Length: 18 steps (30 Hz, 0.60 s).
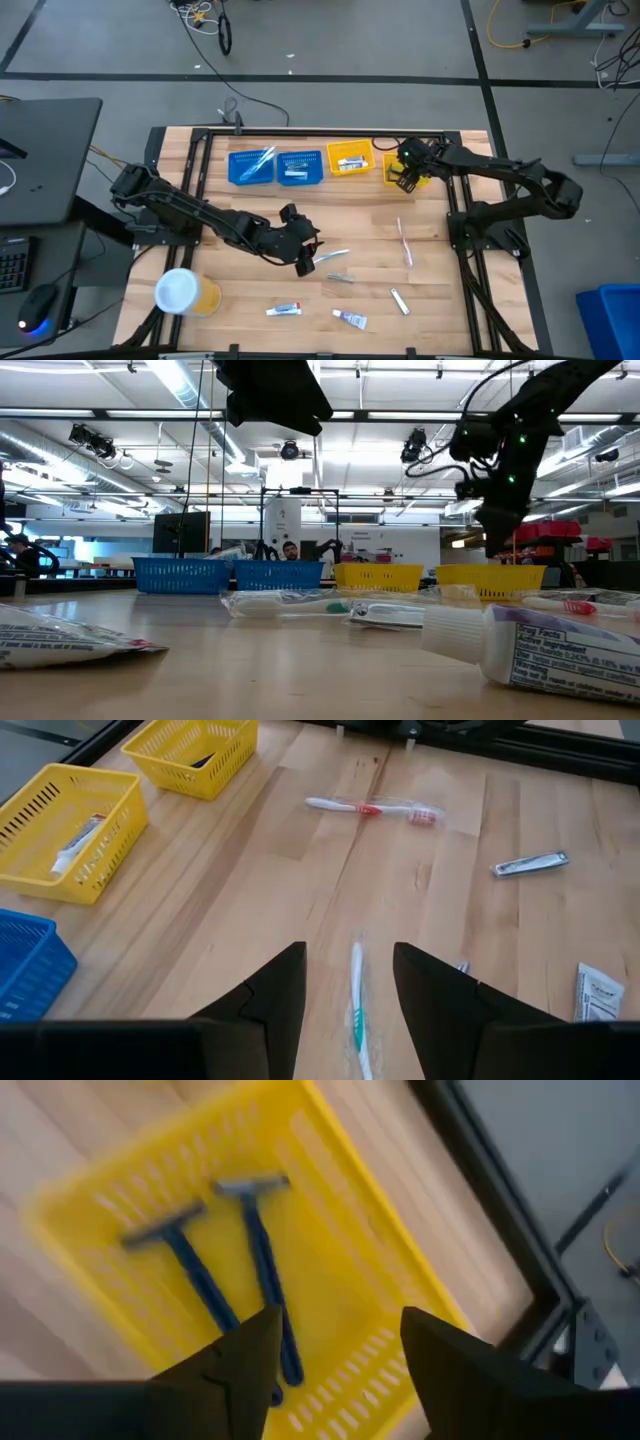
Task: Pick & Place Travel size toiletries
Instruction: Put the green toothbrush into the left blue bin
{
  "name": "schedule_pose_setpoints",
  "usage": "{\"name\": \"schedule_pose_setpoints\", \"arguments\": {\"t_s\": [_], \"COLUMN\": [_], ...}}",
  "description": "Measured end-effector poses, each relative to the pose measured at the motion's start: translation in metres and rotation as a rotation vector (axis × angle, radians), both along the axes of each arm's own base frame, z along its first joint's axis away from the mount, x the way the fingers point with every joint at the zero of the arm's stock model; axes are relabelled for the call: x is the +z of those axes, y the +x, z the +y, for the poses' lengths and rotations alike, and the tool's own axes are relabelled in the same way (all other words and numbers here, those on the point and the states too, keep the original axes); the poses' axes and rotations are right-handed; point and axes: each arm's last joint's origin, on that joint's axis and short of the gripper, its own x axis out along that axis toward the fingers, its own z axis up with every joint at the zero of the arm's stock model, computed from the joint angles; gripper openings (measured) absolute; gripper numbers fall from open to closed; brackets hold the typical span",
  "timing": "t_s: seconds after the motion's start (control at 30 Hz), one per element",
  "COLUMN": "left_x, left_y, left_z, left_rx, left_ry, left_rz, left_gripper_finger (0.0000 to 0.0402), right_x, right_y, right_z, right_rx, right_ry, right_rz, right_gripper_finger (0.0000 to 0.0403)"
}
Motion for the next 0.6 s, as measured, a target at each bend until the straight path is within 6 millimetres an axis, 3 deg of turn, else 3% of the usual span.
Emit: {"name": "schedule_pose_setpoints", "arguments": {"t_s": [0.33, 0.6], "left_x": [0.000, -0.006], "left_y": [0.000, -0.001], "left_z": [0.000, -0.001], "left_rx": [-0.001, -0.040], "left_ry": [-0.001, -0.018], "left_rz": [0.001, 0.018], "left_gripper_finger": [0.0159, 0.0159], "right_x": [0.041, 0.045], "right_y": [0.042, 0.069], "right_z": [0.022, 0.059], "right_rx": [0.160, 0.293], "right_ry": [0.106, 0.340], "right_rz": [-0.320, -0.606], "right_gripper_finger": [0.0219, 0.0184]}}
